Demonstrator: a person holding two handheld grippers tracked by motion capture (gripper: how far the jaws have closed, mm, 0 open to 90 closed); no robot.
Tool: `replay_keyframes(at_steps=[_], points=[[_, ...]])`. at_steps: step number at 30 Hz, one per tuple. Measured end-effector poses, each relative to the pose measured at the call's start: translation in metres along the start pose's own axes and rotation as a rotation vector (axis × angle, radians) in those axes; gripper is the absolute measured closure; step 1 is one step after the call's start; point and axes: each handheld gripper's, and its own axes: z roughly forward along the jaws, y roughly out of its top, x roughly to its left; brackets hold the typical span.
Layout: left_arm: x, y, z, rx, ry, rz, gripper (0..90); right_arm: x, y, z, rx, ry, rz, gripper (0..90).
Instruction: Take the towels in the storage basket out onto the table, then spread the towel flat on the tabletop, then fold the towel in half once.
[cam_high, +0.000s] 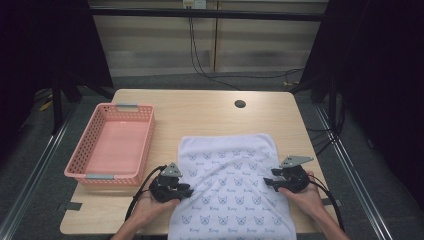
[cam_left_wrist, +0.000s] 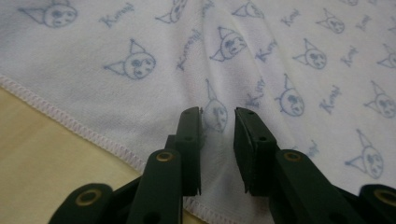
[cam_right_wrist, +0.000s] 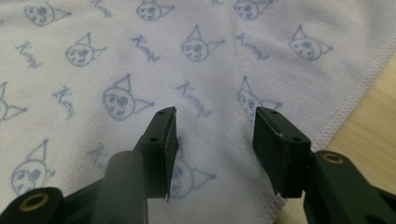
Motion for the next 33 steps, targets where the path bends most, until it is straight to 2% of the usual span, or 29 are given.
replay_keyframes(at_steps=[2, 4, 6, 10, 11, 13, 14, 15, 17, 18, 19, 21, 23, 25, 29, 31, 33], points=[[-0.008, -0.004, -0.004, 0.019, 0.009, -0.01, 71.5, 0.004, -0.003, -0.005, 0.014, 0.005, -0.002, 50.4], [-0.016, -0.009, -0.006, 0.022, 0.002, 0.019, 69.8, 0.008, -0.007, -0.009, 0.024, 0.018, -0.006, 50.2], [-0.023, -0.016, -0.011, 0.027, -0.018, -0.001, 69.7, 0.015, -0.012, -0.015, 0.034, 0.025, -0.018, 50.3], [-0.029, -0.023, -0.016, 0.032, -0.049, 0.013, 68.8, 0.023, -0.018, -0.023, 0.049, 0.053, -0.021, 51.0], [-0.029, -0.023, -0.017, 0.039, -0.047, 0.008, 67.6, 0.024, -0.019, -0.025, 0.055, 0.064, -0.02, 54.5], [-0.028, -0.019, -0.016, 0.026, -0.046, 0.007, 61.9, 0.023, -0.019, -0.028, 0.048, 0.044, -0.029, 52.0], [-0.026, -0.016, -0.016, 0.014, -0.05, 0.014, 60.4, 0.02, -0.016, -0.031, 0.022, -0.012, -0.035, 50.9], [-0.024, -0.013, -0.016, -0.003, -0.041, 0.017, 60.2, 0.014, -0.013, -0.034, -0.021, -0.039, -0.021, 50.5], [-0.017, -0.005, -0.015, -0.024, -0.03, 0.003, 59.3, -0.004, -0.005, -0.036, -0.086, -0.052, 0.032, 49.3], [-0.013, -0.002, -0.014, -0.037, -0.029, 0.007, 58.8, -0.012, -0.001, -0.035, -0.098, -0.065, 0.051, 49.5], [-0.008, 0.0, -0.012, -0.04, -0.025, -0.003, 58.7, -0.021, 0.002, -0.032, -0.106, -0.056, 0.071, 49.7], [-0.001, 0.002, -0.01, -0.035, 0.005, -0.018, 56.2, -0.034, 0.008, -0.021, -0.098, -0.048, 0.101, 49.7], [0.004, 0.005, -0.012, -0.072, 0.04, -0.025, 53.7, -0.042, 0.014, -0.009, -0.08, -0.061, 0.082, 49.7], [0.009, 0.01, -0.014, -0.093, 0.032, -0.039, 53.4, -0.049, 0.022, 0.003, -0.07, -0.066, 0.072, 50.7], [0.02, 0.019, -0.012, -0.134, 0.074, -0.062, 52.1, -0.059, 0.039, 0.019, -0.074, -0.076, 0.07, 51.1], [0.027, 0.023, -0.01, -0.137, 0.085, -0.078, 51.0, -0.064, 0.045, 0.028, -0.069, -0.082, 0.065, 50.3], [0.032, 0.025, -0.008, -0.151, 0.099, -0.092, 50.2, -0.067, 0.05, 0.038, -0.066, -0.104, 0.062, 50.5]])
